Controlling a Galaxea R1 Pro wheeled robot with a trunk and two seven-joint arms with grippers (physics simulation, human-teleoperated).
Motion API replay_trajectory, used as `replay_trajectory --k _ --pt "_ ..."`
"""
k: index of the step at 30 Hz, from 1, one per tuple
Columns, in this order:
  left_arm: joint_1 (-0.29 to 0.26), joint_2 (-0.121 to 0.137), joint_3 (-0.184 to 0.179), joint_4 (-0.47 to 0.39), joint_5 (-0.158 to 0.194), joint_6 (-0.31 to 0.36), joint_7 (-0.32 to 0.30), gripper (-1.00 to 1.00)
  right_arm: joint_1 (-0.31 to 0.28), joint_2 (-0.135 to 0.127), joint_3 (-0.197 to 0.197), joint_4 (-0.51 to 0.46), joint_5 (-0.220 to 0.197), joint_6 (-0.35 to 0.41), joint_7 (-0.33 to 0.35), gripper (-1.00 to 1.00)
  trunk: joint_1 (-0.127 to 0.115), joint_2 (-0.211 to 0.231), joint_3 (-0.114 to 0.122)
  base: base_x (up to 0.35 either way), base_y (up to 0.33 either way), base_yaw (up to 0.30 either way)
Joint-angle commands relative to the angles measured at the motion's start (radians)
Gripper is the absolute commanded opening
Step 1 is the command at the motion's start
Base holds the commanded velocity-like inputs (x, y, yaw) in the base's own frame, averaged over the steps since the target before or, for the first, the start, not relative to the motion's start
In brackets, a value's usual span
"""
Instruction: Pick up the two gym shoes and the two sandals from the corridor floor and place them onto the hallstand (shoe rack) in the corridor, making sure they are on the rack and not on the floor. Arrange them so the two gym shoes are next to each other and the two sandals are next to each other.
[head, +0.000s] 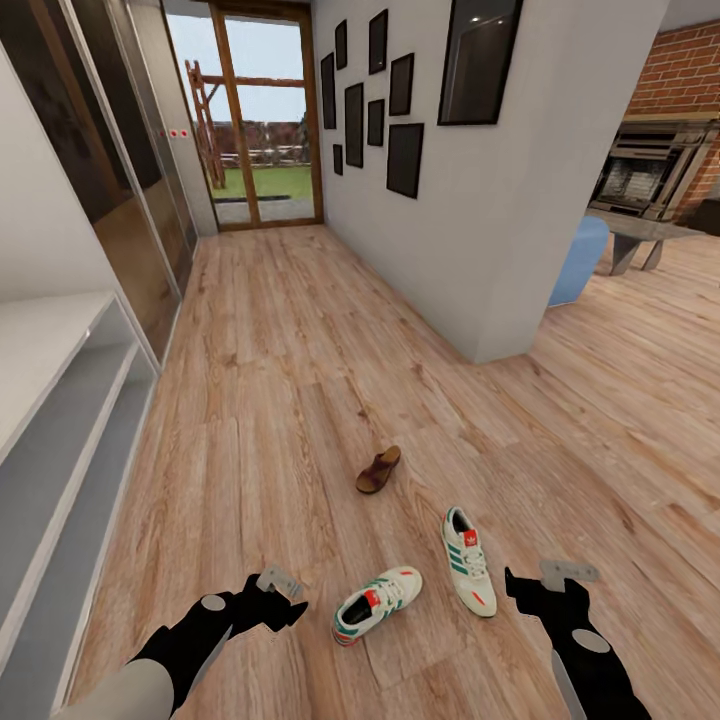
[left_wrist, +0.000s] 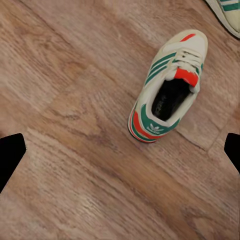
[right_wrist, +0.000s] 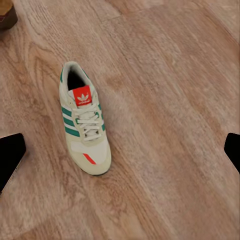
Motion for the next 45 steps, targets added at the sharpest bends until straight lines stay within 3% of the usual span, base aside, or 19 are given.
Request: replay_trajectory --k 1,9,22,45 --pt "0.000 0.001 -0.004 -0.001 -0.006 -0.002 -0.001 1.00 0.000 0.000 0.001 -0.002 0.001 0.006 -0.003 1.00 0.000 0.000 -0.001 0.307 0.000 -0.106" --pt "0.000 0.000 -0.002 -0.001 -0.004 -0.004 0.000 1.00 0.000 0.000 0.001 -0.005 0.001 0.007 -0.003 1.00 0.000 0.000 -0.001 0.303 0.000 -0.242" --pt "0.000 -0.001 -0.001 -0.003 -0.004 -0.006 -0.001 1.00 0.000 0.000 0.001 -0.005 0.001 0.008 -0.003 1.00 0.000 0.000 -0.001 0.041 0.000 -0.275" --pt "0.001 0.001 0.002 -0.001 -0.005 -0.006 0.001 1.00 0.000 0.001 0.002 -0.010 -0.002 0.008 -0.004 1.00 0.000 0.000 -0.001 0.075 -0.006 -0.020"
